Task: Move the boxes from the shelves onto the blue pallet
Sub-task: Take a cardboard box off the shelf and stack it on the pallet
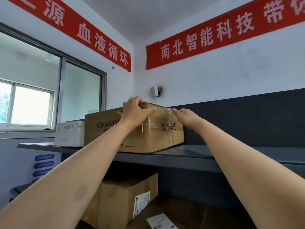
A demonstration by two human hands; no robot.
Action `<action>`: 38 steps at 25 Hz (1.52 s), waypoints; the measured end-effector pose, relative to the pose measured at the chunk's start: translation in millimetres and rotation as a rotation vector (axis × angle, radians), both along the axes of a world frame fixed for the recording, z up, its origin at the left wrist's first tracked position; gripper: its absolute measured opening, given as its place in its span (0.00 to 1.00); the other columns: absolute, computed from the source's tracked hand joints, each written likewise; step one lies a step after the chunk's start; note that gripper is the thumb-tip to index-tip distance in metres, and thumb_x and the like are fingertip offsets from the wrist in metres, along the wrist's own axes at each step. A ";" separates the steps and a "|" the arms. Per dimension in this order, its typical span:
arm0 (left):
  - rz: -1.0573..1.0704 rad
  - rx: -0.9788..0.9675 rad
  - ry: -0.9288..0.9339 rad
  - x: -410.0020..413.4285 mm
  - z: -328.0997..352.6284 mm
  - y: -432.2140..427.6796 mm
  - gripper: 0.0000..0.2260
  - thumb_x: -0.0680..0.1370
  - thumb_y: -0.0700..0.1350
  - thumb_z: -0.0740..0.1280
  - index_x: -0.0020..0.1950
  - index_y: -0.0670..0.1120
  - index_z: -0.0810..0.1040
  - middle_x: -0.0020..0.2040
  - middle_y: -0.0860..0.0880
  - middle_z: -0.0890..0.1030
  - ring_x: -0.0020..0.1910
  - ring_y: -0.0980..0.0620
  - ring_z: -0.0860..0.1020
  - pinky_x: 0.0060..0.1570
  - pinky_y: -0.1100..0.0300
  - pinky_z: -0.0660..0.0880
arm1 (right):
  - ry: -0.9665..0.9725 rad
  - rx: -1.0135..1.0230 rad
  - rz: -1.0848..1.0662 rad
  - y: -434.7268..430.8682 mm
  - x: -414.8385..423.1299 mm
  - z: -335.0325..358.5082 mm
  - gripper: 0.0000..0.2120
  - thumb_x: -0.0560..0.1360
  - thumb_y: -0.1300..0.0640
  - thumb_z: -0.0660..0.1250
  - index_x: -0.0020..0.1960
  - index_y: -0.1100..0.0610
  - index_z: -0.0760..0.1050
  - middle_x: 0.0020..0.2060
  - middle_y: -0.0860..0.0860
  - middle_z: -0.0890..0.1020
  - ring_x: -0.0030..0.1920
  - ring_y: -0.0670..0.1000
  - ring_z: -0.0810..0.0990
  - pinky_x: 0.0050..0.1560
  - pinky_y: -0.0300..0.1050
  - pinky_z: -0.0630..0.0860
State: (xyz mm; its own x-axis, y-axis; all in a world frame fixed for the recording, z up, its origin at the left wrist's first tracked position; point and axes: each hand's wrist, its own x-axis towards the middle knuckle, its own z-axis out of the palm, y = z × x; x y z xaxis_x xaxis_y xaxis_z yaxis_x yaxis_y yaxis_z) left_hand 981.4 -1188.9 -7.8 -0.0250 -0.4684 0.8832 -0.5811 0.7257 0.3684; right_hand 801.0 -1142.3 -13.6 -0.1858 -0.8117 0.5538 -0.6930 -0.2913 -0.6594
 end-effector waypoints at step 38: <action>-0.409 0.626 1.032 338.3 -214.2 529.9 0.07 0.71 0.45 0.63 0.46 0.43 0.74 0.41 0.47 0.78 0.40 0.47 0.76 0.38 0.56 0.70 | -0.773 0.339 0.545 397.0 204.9 -170.1 0.24 0.61 0.38 0.71 0.54 0.46 0.76 0.54 0.54 0.80 0.55 0.59 0.78 0.59 0.62 0.72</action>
State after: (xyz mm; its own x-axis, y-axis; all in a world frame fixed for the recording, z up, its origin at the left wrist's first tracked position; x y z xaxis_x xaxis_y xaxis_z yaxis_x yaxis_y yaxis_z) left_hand 1319.7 -659.0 -222.0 0.2978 -0.9312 0.2104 0.4026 0.3223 0.8568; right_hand 1005.9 -745.3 -183.7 0.0475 -0.9856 0.1621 0.1322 -0.1546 -0.9791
